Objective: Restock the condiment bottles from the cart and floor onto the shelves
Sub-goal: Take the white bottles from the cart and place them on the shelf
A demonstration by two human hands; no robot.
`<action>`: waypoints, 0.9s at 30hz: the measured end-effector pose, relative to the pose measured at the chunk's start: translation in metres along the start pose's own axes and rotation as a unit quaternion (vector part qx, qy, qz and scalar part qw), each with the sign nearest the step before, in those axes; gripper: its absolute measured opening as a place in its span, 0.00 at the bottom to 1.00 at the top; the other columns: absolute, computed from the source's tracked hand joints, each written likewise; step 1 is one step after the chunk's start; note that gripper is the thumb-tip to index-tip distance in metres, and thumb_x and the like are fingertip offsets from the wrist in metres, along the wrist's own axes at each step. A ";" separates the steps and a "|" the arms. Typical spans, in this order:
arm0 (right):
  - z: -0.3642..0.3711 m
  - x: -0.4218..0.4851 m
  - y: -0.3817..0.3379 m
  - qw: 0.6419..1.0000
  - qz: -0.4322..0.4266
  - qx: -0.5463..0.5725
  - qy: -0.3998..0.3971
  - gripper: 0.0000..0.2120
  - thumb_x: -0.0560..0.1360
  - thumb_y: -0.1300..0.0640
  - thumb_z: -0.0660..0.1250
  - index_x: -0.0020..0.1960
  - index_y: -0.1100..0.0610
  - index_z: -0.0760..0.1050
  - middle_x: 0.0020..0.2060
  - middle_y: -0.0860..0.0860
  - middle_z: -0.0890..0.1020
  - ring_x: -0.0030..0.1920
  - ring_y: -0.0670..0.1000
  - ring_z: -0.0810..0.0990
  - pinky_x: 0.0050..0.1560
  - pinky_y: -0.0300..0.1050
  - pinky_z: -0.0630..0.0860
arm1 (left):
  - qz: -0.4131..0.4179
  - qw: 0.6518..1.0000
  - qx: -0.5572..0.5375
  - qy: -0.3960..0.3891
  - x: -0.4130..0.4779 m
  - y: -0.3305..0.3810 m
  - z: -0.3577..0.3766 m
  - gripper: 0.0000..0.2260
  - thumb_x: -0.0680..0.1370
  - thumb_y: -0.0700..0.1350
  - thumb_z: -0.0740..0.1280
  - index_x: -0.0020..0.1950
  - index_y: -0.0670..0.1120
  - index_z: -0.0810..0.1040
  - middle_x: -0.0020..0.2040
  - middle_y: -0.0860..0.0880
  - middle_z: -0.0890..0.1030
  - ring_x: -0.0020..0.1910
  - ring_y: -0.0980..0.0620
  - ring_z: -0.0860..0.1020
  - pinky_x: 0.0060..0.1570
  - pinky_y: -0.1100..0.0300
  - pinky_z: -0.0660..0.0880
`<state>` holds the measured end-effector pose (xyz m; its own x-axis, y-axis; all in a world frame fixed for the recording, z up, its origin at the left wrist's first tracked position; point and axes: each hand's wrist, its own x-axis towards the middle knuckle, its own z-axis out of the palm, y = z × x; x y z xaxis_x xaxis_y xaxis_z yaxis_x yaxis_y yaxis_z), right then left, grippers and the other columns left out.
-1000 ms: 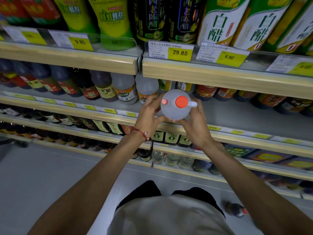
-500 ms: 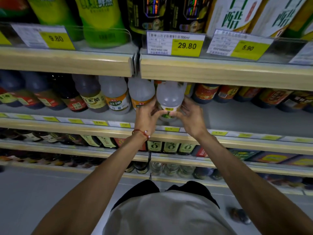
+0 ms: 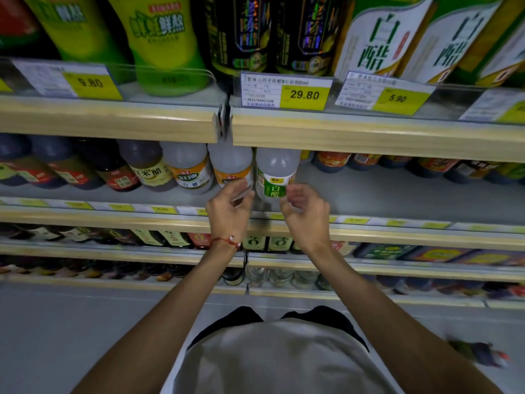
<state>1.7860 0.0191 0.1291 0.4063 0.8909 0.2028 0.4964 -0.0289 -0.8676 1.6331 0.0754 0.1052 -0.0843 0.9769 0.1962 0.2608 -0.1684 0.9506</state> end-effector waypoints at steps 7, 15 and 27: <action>0.026 0.001 -0.033 0.975 -0.006 0.002 -0.222 0.27 0.80 0.61 0.72 0.76 0.59 0.70 0.68 0.53 0.79 0.66 0.51 0.78 0.70 0.48 0.75 | -0.019 0.998 -0.013 0.056 0.015 -0.007 -0.024 0.23 0.74 0.46 0.74 0.68 0.48 0.75 0.63 0.46 0.80 0.59 0.57 0.80 0.58 0.59 0.79; 0.074 0.011 -0.033 0.984 -0.054 -0.007 -0.169 0.40 0.80 0.63 0.70 0.85 0.56 0.51 0.81 0.53 0.65 0.80 0.55 0.63 0.79 0.49 0.64 | 0.014 0.999 -0.034 0.026 0.038 -0.020 -0.029 0.23 0.75 0.38 0.76 0.69 0.44 0.77 0.63 0.51 0.81 0.62 0.62 0.79 0.61 0.61 0.78; 0.093 0.016 -0.032 0.993 -0.061 -0.023 -0.102 0.39 0.80 0.65 0.69 0.84 0.58 0.52 0.76 0.57 0.73 0.74 0.56 0.71 0.73 0.46 0.70 | 0.015 0.998 -0.022 0.049 0.044 -0.034 -0.037 0.21 0.75 0.46 0.76 0.68 0.46 0.81 0.62 0.52 0.84 0.63 0.55 0.81 0.64 0.50 0.79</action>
<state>1.7046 0.0762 0.1180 0.1792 0.9621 0.2056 0.5687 0.0692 -0.8196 1.5854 0.1190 0.0903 -0.1712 0.9544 0.2445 0.2229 -0.2042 0.9532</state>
